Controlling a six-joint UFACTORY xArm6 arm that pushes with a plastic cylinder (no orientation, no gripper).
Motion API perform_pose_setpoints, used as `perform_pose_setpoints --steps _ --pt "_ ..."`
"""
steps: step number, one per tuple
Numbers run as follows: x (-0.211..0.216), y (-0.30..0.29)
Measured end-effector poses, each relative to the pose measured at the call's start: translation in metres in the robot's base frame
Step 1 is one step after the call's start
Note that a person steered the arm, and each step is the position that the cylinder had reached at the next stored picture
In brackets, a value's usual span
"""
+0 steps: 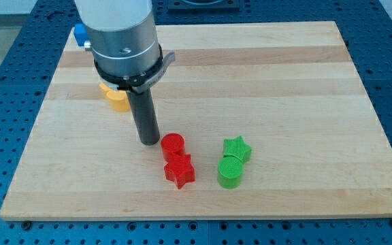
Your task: Move the yellow hexagon down and bit left
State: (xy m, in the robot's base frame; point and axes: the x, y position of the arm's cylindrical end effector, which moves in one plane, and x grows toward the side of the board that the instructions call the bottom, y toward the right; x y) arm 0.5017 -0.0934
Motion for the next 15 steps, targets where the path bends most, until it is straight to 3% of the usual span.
perform_pose_setpoints --steps 3,6,8,9,12,15 --pt "0.007 0.000" --pt "-0.139 0.003" --pt "-0.181 -0.069" --pt "-0.181 -0.112" --pt "-0.150 -0.122" --pt "-0.137 -0.061"
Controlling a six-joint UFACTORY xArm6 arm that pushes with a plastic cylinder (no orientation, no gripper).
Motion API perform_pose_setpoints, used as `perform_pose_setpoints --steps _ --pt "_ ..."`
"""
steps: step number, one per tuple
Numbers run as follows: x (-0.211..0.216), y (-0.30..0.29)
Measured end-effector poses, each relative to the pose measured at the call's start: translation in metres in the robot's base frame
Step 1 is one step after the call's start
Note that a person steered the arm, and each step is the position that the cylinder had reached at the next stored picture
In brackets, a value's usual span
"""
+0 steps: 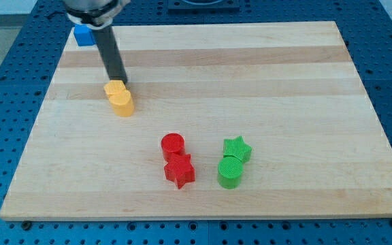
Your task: Move the yellow hexagon down and bit left
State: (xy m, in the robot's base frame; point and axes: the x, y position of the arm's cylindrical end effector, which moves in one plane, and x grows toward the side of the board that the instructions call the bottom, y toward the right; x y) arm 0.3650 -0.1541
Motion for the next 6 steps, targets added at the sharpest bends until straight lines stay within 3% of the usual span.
perform_pose_setpoints --steps 2,4,6 --pt "0.004 0.020" --pt "0.001 -0.027" --pt "-0.055 -0.034"
